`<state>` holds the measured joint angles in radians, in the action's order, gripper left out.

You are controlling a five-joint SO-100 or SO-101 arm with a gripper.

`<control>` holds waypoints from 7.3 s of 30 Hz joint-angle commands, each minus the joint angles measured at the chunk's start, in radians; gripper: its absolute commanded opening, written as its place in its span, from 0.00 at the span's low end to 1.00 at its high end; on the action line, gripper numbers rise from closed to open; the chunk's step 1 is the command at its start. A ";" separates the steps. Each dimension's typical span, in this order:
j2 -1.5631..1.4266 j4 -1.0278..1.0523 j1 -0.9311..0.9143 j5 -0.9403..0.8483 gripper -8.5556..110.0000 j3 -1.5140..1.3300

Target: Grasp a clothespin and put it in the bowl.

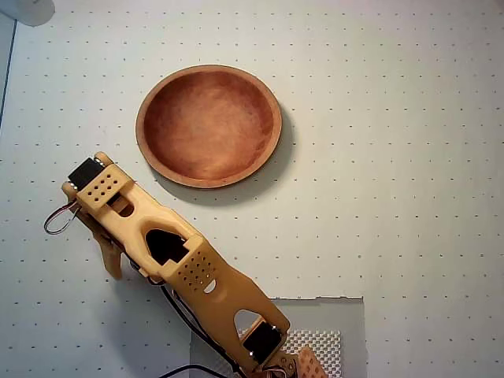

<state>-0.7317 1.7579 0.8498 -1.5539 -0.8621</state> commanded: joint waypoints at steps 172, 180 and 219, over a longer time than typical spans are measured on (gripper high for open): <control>0.235 -0.160 -0.568 0.000 0.17 0.770; 0.224 -0.158 -0.568 -0.002 0.19 0.765; -0.739 0.035 -0.543 0.014 0.19 -0.239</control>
<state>-1.2594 1.7641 0.3114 -1.5539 -1.0431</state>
